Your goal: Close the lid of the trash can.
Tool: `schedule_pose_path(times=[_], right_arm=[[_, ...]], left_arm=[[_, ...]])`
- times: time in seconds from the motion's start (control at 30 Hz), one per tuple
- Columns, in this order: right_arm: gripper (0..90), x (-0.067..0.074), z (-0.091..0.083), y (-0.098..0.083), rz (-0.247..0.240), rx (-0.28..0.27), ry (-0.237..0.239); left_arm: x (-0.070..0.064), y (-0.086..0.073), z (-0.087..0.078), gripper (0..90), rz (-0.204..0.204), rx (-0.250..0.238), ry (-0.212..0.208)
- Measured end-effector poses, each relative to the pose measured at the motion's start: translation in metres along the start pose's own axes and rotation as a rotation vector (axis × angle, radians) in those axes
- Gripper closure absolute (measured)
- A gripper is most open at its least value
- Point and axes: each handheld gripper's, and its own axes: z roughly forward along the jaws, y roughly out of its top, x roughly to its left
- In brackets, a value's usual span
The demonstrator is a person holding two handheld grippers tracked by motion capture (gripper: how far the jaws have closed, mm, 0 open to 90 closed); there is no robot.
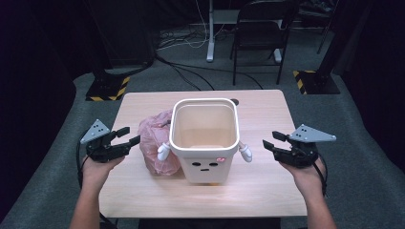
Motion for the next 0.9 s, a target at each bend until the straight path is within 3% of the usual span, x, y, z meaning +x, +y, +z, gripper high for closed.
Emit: schedule_pose_path(times=[0.3, 0.9], right_arm=[[49.9, -0.006, 0.005, -0.023, 0.024, 0.020, -0.061], [49.3, -0.022, 0.013, -0.068, 0.093, 0.057, -0.138]], left_arm=[[-0.001, -0.002, 0.003, 41.3, 0.001, 0.008, 0.000], [0.004, -0.009, 0.011, 41.1, -0.019, 0.018, -0.008]])
